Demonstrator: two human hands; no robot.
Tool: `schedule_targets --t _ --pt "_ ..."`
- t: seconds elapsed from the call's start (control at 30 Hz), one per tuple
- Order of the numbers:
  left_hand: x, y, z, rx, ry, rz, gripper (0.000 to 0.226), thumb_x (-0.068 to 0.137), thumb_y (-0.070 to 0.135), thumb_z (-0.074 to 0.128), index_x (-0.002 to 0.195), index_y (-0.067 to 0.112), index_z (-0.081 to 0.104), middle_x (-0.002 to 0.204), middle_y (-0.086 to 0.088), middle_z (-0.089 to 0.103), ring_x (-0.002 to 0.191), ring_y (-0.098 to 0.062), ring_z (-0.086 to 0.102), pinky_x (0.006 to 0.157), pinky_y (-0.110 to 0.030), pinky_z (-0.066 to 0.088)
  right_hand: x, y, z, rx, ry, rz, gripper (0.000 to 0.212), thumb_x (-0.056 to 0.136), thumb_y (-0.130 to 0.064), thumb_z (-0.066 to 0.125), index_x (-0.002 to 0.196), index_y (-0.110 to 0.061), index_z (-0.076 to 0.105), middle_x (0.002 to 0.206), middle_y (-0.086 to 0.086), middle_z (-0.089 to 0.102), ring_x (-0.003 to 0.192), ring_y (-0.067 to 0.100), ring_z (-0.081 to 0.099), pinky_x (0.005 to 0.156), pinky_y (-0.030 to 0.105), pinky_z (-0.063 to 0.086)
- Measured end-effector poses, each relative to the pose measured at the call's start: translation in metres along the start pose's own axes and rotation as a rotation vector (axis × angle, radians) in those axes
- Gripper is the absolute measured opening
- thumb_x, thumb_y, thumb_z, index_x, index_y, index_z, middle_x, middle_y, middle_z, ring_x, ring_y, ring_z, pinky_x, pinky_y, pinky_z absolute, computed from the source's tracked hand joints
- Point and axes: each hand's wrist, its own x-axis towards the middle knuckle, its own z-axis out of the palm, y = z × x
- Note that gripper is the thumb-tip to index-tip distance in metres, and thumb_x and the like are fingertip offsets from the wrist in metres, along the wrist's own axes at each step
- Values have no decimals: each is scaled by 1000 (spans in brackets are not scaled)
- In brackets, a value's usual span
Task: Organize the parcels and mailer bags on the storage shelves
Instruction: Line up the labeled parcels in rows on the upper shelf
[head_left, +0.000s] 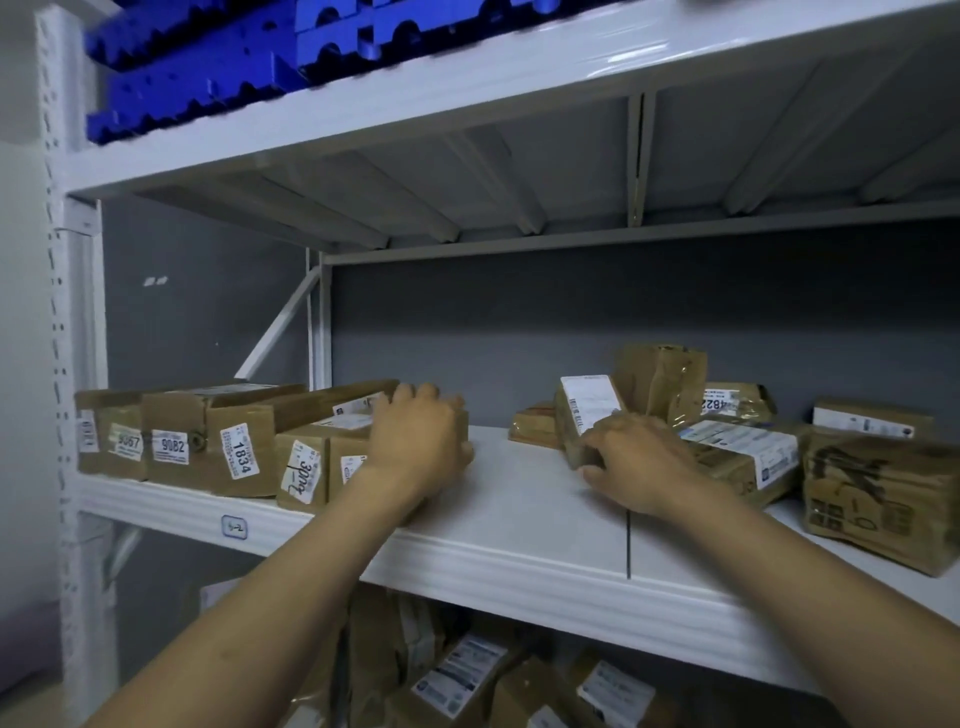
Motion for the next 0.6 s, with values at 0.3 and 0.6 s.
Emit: schedule_targets --t 0.3,0.6 --pt "76 88 28 -439 -108 106 53 90 40 57 138 19 46 139 -9 48 125 -29 48 100 -37 42 -13 56 7 125 -35 141 32 89 -45 51 113 -28 63 119 -2 63 106 24 58 84 35 49" --pt "170 118 93 -952 -365 65 43 86 39 68 117 13 54 116 -2 67 101 -20 65 92 -36 51 -7 73 16 199 8 196 28 88 -45 52 108 -30 64 114 -6 65 105 20 58 81 29 45"
